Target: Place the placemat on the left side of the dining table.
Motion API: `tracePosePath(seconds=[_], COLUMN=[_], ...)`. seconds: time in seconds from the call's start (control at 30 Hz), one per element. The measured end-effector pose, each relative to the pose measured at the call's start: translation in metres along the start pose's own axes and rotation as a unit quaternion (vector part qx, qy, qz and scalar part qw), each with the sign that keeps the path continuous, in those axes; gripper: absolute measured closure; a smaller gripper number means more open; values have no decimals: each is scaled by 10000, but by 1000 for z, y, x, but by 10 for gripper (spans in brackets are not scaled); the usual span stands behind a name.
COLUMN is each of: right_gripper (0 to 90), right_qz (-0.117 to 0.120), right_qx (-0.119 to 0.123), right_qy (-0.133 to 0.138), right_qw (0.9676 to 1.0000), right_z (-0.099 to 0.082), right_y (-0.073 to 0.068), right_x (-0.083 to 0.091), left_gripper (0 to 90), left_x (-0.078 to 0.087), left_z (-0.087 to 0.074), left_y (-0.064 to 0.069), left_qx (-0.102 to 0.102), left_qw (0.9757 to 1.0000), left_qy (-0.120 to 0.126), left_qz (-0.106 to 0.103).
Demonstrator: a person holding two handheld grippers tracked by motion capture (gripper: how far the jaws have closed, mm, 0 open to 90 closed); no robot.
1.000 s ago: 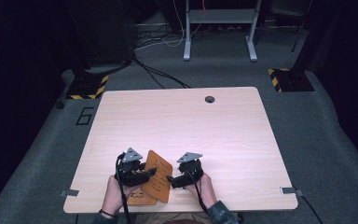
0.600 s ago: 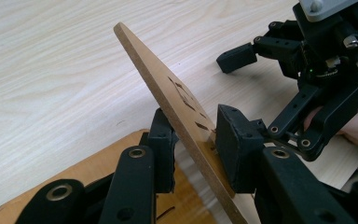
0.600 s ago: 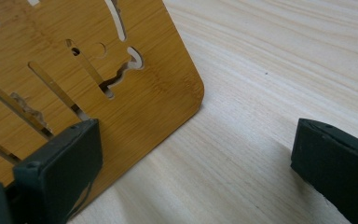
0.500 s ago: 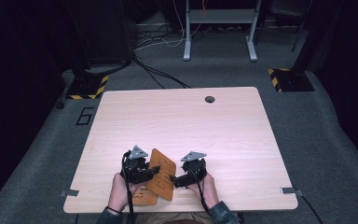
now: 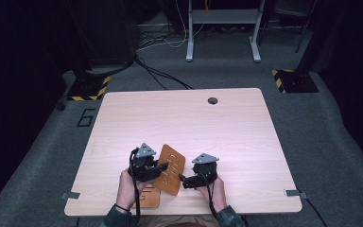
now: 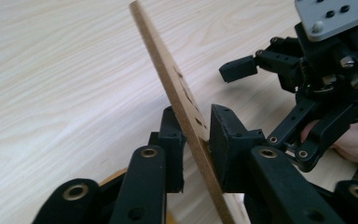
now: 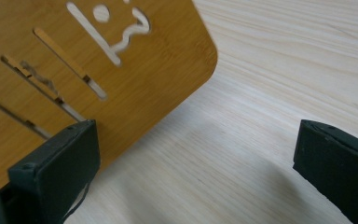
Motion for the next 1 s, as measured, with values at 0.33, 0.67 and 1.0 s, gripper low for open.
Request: tracePosePath(seconds=[0.33,0.67,1.0], right_gripper=[0,0,0], right_qz=[-270,-480,-642], right_qx=[-135,-5,-74], right_qy=[173,299,269], right_qw=[9994,9984,9975], right_z=[-7,-9,-15], right_y=[23,39,56], right_x=[19,34,47], left_gripper=[860,860,860], left_x=[2,4,19], left_z=[9,15,23], left_y=[-1,-5,-18], left_qx=[-65,-70,-55], left_qw=[9997,9996,9992], left_qy=[210,275,366], left_qz=[-48,-8,180])
Point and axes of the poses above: each handheld gripper's, and its own axes: x roughly backward along the jaws, z roughly out of its top, y roughly to its right, the point moved 5 cm from there along -x, roughly forward along the jaws
